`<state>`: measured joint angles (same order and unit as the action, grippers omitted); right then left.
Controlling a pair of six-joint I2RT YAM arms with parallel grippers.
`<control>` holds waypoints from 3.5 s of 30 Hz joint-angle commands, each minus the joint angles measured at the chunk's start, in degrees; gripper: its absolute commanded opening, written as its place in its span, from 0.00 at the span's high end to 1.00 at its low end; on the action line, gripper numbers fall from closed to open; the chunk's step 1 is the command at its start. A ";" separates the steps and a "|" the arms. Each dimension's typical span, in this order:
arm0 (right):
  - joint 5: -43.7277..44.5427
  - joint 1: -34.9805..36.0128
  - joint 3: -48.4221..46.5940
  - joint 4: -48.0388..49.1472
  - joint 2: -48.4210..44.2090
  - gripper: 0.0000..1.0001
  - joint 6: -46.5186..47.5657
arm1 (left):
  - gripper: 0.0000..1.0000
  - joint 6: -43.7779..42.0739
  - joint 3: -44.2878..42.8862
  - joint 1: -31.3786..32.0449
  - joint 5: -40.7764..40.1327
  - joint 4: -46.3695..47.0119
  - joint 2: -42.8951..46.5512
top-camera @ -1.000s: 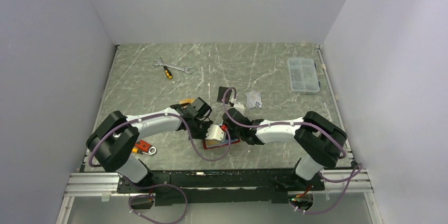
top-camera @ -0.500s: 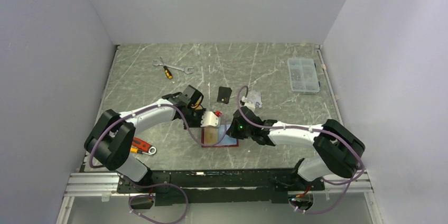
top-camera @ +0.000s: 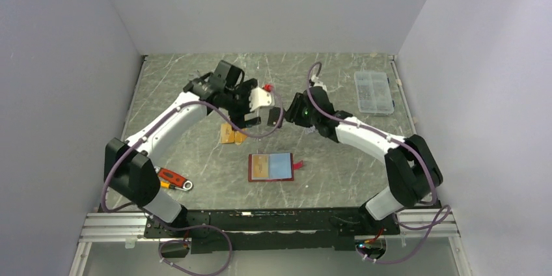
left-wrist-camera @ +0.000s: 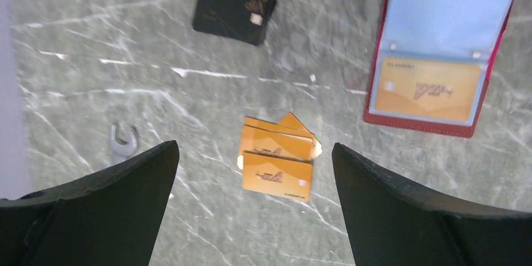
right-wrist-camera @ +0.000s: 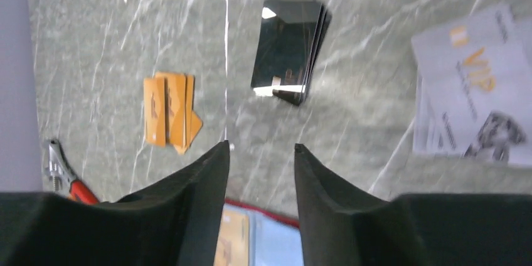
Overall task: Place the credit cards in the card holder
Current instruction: Pick up the credit card from the center of the board.
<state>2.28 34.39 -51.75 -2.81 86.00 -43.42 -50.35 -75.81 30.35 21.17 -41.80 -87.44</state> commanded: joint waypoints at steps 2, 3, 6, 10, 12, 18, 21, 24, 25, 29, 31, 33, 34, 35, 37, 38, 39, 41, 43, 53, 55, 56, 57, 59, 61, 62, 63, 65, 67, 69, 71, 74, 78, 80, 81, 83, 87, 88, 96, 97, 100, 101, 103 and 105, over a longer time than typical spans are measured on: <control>-5.28 -4.14 -7.06 1.46 6.70 0.43 6.01 | 0.01 -1.51 -20.67 -0.31 7.96 -26.55 -7.93; -5.51 -4.35 -8.00 1.53 7.81 0.41 6.44 | 0.01 -2.08 -24.00 -0.34 9.51 -31.06 -9.66; -6.07 -4.76 -10.26 2.26 10.44 0.35 7.34 | 0.01 -3.79 -31.44 -0.50 10.05 -41.82 -14.66; -6.59 -5.13 -11.88 2.56 12.80 0.31 7.74 | 0.01 1.35 -33.00 -3.00 5.92 -32.75 -10.98; -6.59 -5.26 -11.40 4.36 13.24 0.29 7.91 | 0.00 9.12 -27.48 -6.94 6.67 -19.44 -3.80; -5.81 -5.21 -15.06 3.08 16.96 0.25 9.28 | 0.00 17.69 -3.51 -5.60 -14.98 6.74 1.12; -5.74 -5.38 -16.05 3.24 18.48 0.25 9.41 | 0.01 19.64 -10.43 -7.77 -10.92 2.09 -6.10; -5.97 -5.63 -17.71 3.16 20.79 0.26 8.94 | 0.01 18.43 -4.15 -7.31 -14.42 14.69 -4.70; -6.12 -5.80 -18.35 3.16 21.67 0.27 8.75 | 0.01 17.67 -3.33 -6.15 -18.11 17.54 -5.55; -6.23 -6.00 -20.07 3.56 24.43 0.28 8.19 | 0.01 18.06 -20.06 -5.33 -20.93 0.58 -21.88; -6.19 -6.16 -20.31 3.96 25.34 0.28 8.13 | 0.01 19.84 -24.77 -5.29 -20.67 -3.31 -26.27; -6.28 -6.57 -20.39 4.23 26.22 0.28 7.95 | 0.01 20.57 -22.46 -4.40 -20.98 1.03 -25.66; -6.51 -6.76 -20.28 4.55 26.55 0.28 7.82 | 0.00 21.65 -20.67 -4.65 -20.27 4.42 -25.02; -6.72 -6.99 -20.15 4.89 26.77 0.29 7.65 | 0.01 23.43 -21.77 -5.20 -18.07 4.32 -25.29; -6.81 -7.22 -20.17 5.07 27.32 0.29 7.52 | 0.01 27.99 -28.51 -7.34 -9.06 -1.30 -28.61; -6.89 -7.34 -20.15 5.24 27.65 0.30 7.38 | 0.01 29.99 -32.12 -8.30 -4.61 -4.73 -30.98; -7.16 -7.50 -20.02 5.52 27.95 0.31 7.09 | 0.01 31.47 -34.66 -8.78 -0.87 -6.99 -32.78; -7.81 -7.70 -19.78 6.35 28.42 0.33 6.29 | 0.01 34.93 -33.78 -8.81 3.39 -5.11 -33.31; -8.16 -7.67 -19.37 7.24 28.83 0.35 5.53 | 0.02 39.60 -28.45 -8.41 5.67 1.38 -31.48; -11.19 -8.68 -16.83 11.13 30.35 0.47 1.44 | 0.46 45.74 -21.78 -4.02 1.00 11.38 -34.22; -12.30 -8.97 -15.93 12.13 30.52 0.48 0.76 | 0.48 45.10 -22.01 -3.09 -0.37 11.78 -34.83; -12.85 -9.02 -15.37 12.81 30.61 0.49 0.39 | 0.48 44.56 -21.93 -2.65 -1.85 12.17 -34.93; -13.34 -9.00 -14.89 13.25 30.74 0.49 -0.02 | 0.49 44.28 -21.92 -2.44 -2.77 12.42 -35.09; -14.37 -9.08 -13.87 14.34 31.10 0.50 -1.06 | 0.50 43.81 -22.13 -2.07 -4.10 12.37 -35.67; -15.19 -9.10 -12.10 15.85 31.05 0.51 -2.24 | 0.51 43.34 -22.39 -1.85 -5.47 12.14 -36.27; -15.49 -9.08 -11.01 16.70 30.83 0.51 -2.93 | 0.51 43.13 -22.40 -1.80 -5.71 12.09 -36.55; -15.93 -9.11 -9.23 17.98 30.40 0.52 -3.65 | 0.51 42.97 -22.30 -1.85 -5.90 12.06 -36.79; -16.24 -9.07 -6.70 20.02 29.59 0.53 -4.90 | 0.52 42.82 -22.11 -1.78 -6.49 12.26 -36.99; -16.07 -9.04 -4.79 21.01 28.80 0.53 -5.78 | 0.52 42.58 -22.29 -1.62 -7.21 12.34 -37.36; -16.00 -9.10 -3.49 21.71 28.33 0.54 -6.18 | 0.52 42.15 -22.73 -1.26 -8.28 12.38 -37.80; -15.90 -9.12 -2.61 22.13 28.06 0.54 -6.45 | 0.53 41.75 -23.35 -0.94 -9.07 12.15 -38.21; -16.21 -9.10 -1.32 23.18 27.87 0.55 -6.96 | 0.53 41.15 -23.72 -0.26 -10.55 12.41 -38.57; -17.66 -9.02 0.00 25.31 28.20 0.58 -7.74 | 0.53 40.75 -24.17 0.18 -11.37 12.28 -39.31; -18.40 -8.72 0.38 26.35 28.58 0.59 -8.10 | 0.53 40.69 -24.46 0.18 -11.66 12.09 -39.64; -18.67 -8.50 0.60 26.63 28.57 0.59 -8.35 | 0.53 40.49 -24.47 0.16 -11.86 12.07 -39.65; -18.96 -7.66 1.21 27.21 28.45 0.60 -8.74 | 0.54 40.13 -24.18 0.18 -12.17 12.00 -39.59; -18.52 -5.91 2.78 28.03 28.23 0.61 -9.79 | 0.55 39.24 -22.57 0.17 -12.44 11.93 -38.64; -18.30 -5.72 3.32 28.55 28.04 0.61 -9.96 | 0.55 39.15 -22.06 0.15 -12.35 11.96 -38.34; -16.65 -6.09 4.50 26.28 24.78 0.63 -8.98 | 0.58 38.05 -20.78 0.20 -11.79 11.10 -38.76; -16.38 -6.93 3.85 24.89 24.44 0.62 -8.25 | 0.58 38.12 -20.85 0.20 -11.58 11.06 -38.91; -15.67 -8.98 1.76 22.47 23.58 0.61 -6.40 | 0.58 38.29 -21.28 0.20 -10.66 10.22 -39.21; -15.43 -9.63 1.11 22.06 23.45 0.60 -5.76 | 0.58 38.36 -21.32 0.19 -10.08 10.05 -39.09; -15.19 -10.92 -0.60 21.13 23.74 0.58 -4.74 | 0.58 38.65 -21.43 -0.17 -9.33 9.54 -38.60; -14.97 -11.88 -3.63 19.65 24.94 0.57 -3.21 | 0.58 39.23 -21.69 -1.16 -7.40 8.93 -37.91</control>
<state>-15.88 24.95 -51.16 24.64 110.13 -51.57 -11.31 -97.93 30.13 10.83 -29.80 -126.30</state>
